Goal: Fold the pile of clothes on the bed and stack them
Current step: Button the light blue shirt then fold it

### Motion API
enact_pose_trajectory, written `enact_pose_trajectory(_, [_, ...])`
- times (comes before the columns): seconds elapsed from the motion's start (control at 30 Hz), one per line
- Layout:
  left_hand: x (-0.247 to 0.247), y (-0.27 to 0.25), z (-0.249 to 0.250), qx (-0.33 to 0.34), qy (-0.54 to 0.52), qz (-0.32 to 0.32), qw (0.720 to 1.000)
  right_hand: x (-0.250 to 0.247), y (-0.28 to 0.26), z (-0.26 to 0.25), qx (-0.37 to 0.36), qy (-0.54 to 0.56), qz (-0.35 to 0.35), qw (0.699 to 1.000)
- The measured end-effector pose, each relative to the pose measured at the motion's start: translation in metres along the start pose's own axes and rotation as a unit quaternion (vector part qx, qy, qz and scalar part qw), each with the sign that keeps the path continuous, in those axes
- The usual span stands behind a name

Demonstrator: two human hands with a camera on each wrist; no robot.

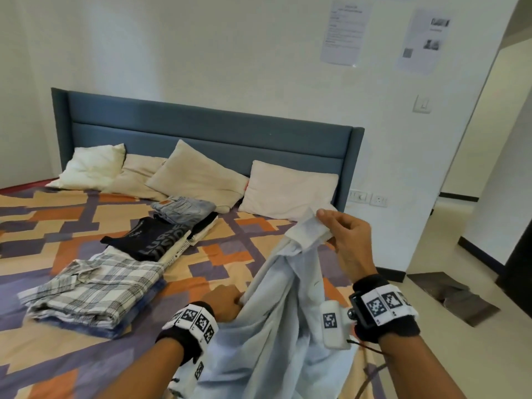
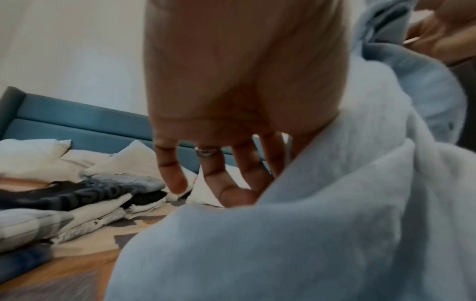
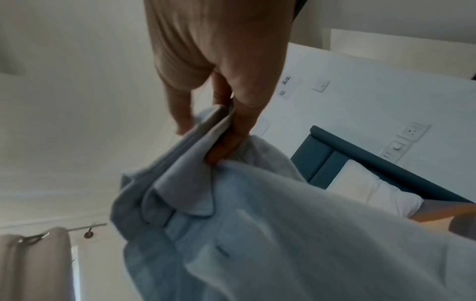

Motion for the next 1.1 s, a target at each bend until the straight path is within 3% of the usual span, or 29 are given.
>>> enact_pose_trajectory(0.07, [-0.014,0.009,-0.026,-0.037,-0.076,0.057,0.995,-0.016,0.006,-0.01,-0.033,-0.044,0.03,0.998])
enact_pose_trajectory(0.1, [-0.036,0.007,-0.035,-0.058,-0.093,0.127,0.986,-0.023,0.01,-0.011,-0.04,-0.058,0.041,0.997])
enact_pose_trajectory(0.13, [-0.067,-0.002,-0.043,-0.078,-0.114,0.24,0.961,-0.029,0.012,-0.01,-0.04,-0.067,0.046,0.996])
enact_pose_trajectory(0.17, [-0.102,-0.021,-0.048,-0.089,-0.16,0.371,0.91,-0.033,0.014,-0.007,-0.036,-0.07,0.05,0.996])
enact_pose_trajectory(0.2, [-0.135,-0.048,-0.049,-0.083,-0.218,0.496,0.836,-0.035,0.014,-0.002,-0.026,-0.064,0.05,0.996])
enact_pose_trajectory(0.27, [-0.186,-0.105,-0.036,0.019,-0.274,0.691,0.669,-0.034,0.012,0.015,0.005,-0.046,0.048,0.998])
enact_pose_trajectory(0.3, [-0.202,-0.125,-0.025,0.084,-0.266,0.737,0.616,-0.032,0.01,0.022,0.015,-0.044,0.048,0.998])
enact_pose_trajectory(0.33, [-0.215,-0.138,-0.012,0.142,-0.241,0.76,0.587,-0.028,0.009,0.026,0.023,-0.033,0.046,0.998])
enact_pose_trajectory(0.37, [-0.222,-0.146,0.001,0.178,-0.197,0.77,0.58,-0.024,0.009,0.031,0.037,-0.009,0.048,0.998])
enact_pose_trajectory(0.43, [-0.226,-0.153,0.02,0.196,-0.109,0.766,0.602,-0.017,0.008,0.036,0.073,0.072,0.064,0.993])
enact_pose_trajectory(0.5, [-0.219,-0.142,0.022,0.224,-0.097,0.712,0.658,-0.02,0.009,0.037,0.083,0.117,0.095,0.985])
enact_pose_trajectory(0.6, [-0.185,-0.094,0.006,0.258,-0.197,0.505,0.799,-0.037,0.013,0.033,0.052,0.073,0.136,0.987])
enact_pose_trajectory(0.67, [-0.145,-0.055,0.002,0.219,-0.154,0.33,0.905,-0.047,0.013,0.029,0.042,0.032,0.149,0.987])
enact_pose_trajectory(0.73, [-0.102,-0.03,0.005,0.201,-0.068,0.165,0.963,-0.05,0.014,0.027,0.034,-0.015,0.127,0.991])
enact_pose_trajectory(0.8, [-0.078,-0.02,0.009,0.193,-0.1,0.063,0.974,-0.047,0.011,0.021,0.022,-0.031,0.088,0.995])
enact_pose_trajectory(0.83, [-0.074,-0.017,0.015,0.195,-0.136,0.046,0.97,-0.044,0.01,0.018,0.019,-0.034,0.07,0.997])
enact_pose_trajectory(0.87, [-0.076,-0.013,0.023,0.2,-0.164,0.054,0.965,-0.04,0.009,0.015,0.011,-0.033,0.049,0.998])
enact_pose_trajectory(1.0, [-0.095,-0.006,0.055,0.227,-0.222,0.184,0.93,-0.019,0.009,-0.006,-0.014,-0.003,-0.028,1.0])
enact_pose_trajectory(1.1, [-0.089,-0.009,0.094,0.275,-0.272,0.181,0.904,-0.005,0.01,-0.025,-0.046,0.001,-0.074,0.996])
Point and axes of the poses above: each hand's wrist, its own y-axis towards the middle knuckle, its own x-axis out of the palm, z = x × y, the point moved 10 cm from there along y, towards the middle knuckle, and after that the axes turned 2 degrees about -y, right-handed, at the moved point
